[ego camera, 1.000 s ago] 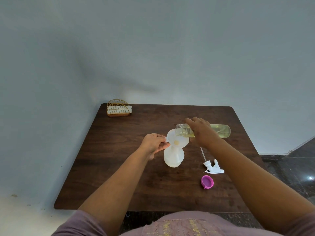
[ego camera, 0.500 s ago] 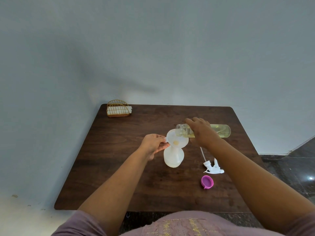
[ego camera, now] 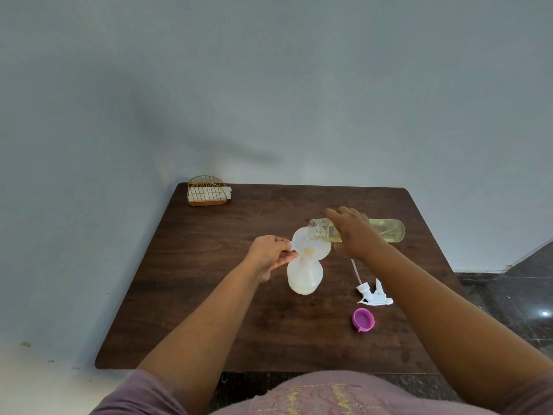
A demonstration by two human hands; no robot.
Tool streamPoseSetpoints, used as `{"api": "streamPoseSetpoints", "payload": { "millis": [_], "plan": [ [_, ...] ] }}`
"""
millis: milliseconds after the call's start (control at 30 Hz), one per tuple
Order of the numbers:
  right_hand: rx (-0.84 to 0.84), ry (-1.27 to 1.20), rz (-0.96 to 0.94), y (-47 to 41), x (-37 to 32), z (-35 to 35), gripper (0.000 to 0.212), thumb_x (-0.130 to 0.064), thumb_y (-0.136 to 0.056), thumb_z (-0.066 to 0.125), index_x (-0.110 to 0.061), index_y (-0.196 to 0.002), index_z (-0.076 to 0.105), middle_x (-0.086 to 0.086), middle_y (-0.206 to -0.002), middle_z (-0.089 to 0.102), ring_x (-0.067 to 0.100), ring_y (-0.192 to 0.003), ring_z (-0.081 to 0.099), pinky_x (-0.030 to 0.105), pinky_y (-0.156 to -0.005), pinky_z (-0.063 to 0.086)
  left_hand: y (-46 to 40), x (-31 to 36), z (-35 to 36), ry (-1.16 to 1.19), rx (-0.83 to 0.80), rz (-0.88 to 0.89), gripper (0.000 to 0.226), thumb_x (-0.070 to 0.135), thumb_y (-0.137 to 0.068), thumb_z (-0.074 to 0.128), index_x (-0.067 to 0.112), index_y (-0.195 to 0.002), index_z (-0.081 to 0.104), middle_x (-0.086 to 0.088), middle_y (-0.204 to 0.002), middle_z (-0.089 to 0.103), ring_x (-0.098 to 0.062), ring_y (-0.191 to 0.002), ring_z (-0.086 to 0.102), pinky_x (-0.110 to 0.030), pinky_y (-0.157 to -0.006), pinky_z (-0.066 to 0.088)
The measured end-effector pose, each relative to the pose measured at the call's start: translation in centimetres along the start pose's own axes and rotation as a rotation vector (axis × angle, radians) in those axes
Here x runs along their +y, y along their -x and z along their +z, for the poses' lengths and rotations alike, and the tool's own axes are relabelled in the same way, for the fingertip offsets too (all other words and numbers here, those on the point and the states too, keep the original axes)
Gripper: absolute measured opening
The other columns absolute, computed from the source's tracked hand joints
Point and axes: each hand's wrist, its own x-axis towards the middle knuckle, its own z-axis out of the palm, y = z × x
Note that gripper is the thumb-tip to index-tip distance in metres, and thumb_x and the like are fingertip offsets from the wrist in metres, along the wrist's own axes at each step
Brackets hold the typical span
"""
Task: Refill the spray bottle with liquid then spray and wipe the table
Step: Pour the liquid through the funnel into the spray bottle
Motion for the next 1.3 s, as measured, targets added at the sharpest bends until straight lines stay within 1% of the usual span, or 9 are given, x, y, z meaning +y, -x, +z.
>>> {"api": "streamPoseSetpoints", "payload": {
  "millis": [100,233,367,500,600,867,1000,1100,1300],
  "plan": [
    [-0.003,0.005,-0.001,-0.05,-0.02,-0.07,0.061,-0.015,-0.074,0.072,-0.017,-0.129,0.046,0.006,-0.106,0.053,0.024,-0.104,0.051,0.037,-0.095,0.039,-0.02,0.0,0.0,0.005,-0.002,0.001,0.018,0.0,-0.093,0.059,-0.006,-0.109,0.063,-0.017,-0.097,0.071,-0.019,-0.085,0.071,-0.026,-0.074,0.06],
    [-0.001,0.006,-0.001,-0.09,0.0,-0.09,0.061,-0.015,-0.073,0.073,-0.017,-0.128,0.047,0.006,-0.107,0.054,0.025,-0.104,0.051,0.038,-0.094,0.04,-0.07,-0.02,0.07,0.0,-0.006,0.002,0.016,0.0,-0.094,0.059,-0.006,-0.108,0.064,-0.017,-0.096,0.071,-0.019,-0.085,0.071,-0.027,-0.076,0.06],
    [0.009,0.003,-0.005,-0.06,0.15,0.0,0.06,-0.014,-0.072,0.073,-0.018,-0.126,0.048,0.006,-0.105,0.054,0.025,-0.102,0.052,0.038,-0.094,0.04,-0.16,-0.03,0.11,-0.013,0.006,-0.005,0.014,0.001,-0.093,0.059,-0.003,-0.105,0.065,-0.018,-0.1,0.072,-0.02,-0.089,0.072,-0.029,-0.079,0.06],
    [-0.002,0.014,-0.004,-0.13,0.13,0.01,0.062,-0.015,-0.072,0.074,-0.018,-0.128,0.047,0.005,-0.106,0.054,0.024,-0.103,0.051,0.038,-0.095,0.04,-0.12,0.01,0.12,-0.004,0.006,-0.002,0.016,0.001,-0.094,0.059,-0.005,-0.108,0.063,-0.017,-0.099,0.071,-0.019,-0.086,0.071,-0.025,-0.073,0.061],
    [-0.001,0.011,-0.004,-0.16,0.14,0.05,0.061,-0.016,-0.072,0.074,-0.018,-0.127,0.047,0.005,-0.106,0.054,0.024,-0.103,0.051,0.038,-0.094,0.04,-0.13,0.03,0.15,-0.002,0.005,-0.003,0.017,0.001,-0.094,0.059,-0.004,-0.109,0.063,-0.017,-0.099,0.071,-0.019,-0.087,0.071,-0.025,-0.072,0.06],
    [0.002,0.011,-0.003,-0.1,0.21,0.1,0.06,-0.017,-0.073,0.073,-0.018,-0.127,0.047,0.005,-0.105,0.054,0.024,-0.103,0.051,0.037,-0.094,0.039,-0.13,-0.11,0.17,-0.007,0.005,0.0,0.015,0.001,-0.094,0.059,-0.004,-0.107,0.064,-0.018,-0.1,0.071,-0.02,-0.088,0.071,-0.028,-0.078,0.06],
    [0.002,0.015,0.0,-0.1,0.25,0.16,0.059,-0.016,-0.073,0.072,-0.017,-0.126,0.047,0.005,-0.104,0.053,0.024,-0.101,0.051,0.037,-0.093,0.039,-0.05,-0.16,0.16,0.007,-0.005,0.0,0.015,-0.001,-0.093,0.059,-0.006,-0.106,0.063,-0.019,-0.102,0.071,-0.02,-0.088,0.071,-0.026,-0.075,0.06],
    [-0.005,0.02,0.0,-0.15,0.22,0.14,0.061,-0.016,-0.073,0.073,-0.017,-0.128,0.046,0.006,-0.107,0.053,0.024,-0.104,0.051,0.037,-0.095,0.039,-0.02,-0.18,0.14,0.015,-0.01,0.002,0.017,-0.001,-0.093,0.059,-0.007,-0.109,0.062,-0.018,-0.098,0.07,-0.019,-0.084,0.07,-0.025,-0.072,0.061],
    [-0.002,0.021,-0.004,-0.12,0.21,0.18,0.061,-0.016,-0.073,0.074,-0.017,-0.128,0.046,0.006,-0.106,0.054,0.024,-0.103,0.051,0.037,-0.095,0.04,-0.07,-0.05,0.19,-0.007,0.004,-0.006,0.016,0.0,-0.093,0.06,-0.004,-0.108,0.064,-0.016,-0.098,0.071,-0.018,-0.087,0.071,-0.027,-0.076,0.061]
  ]
}}
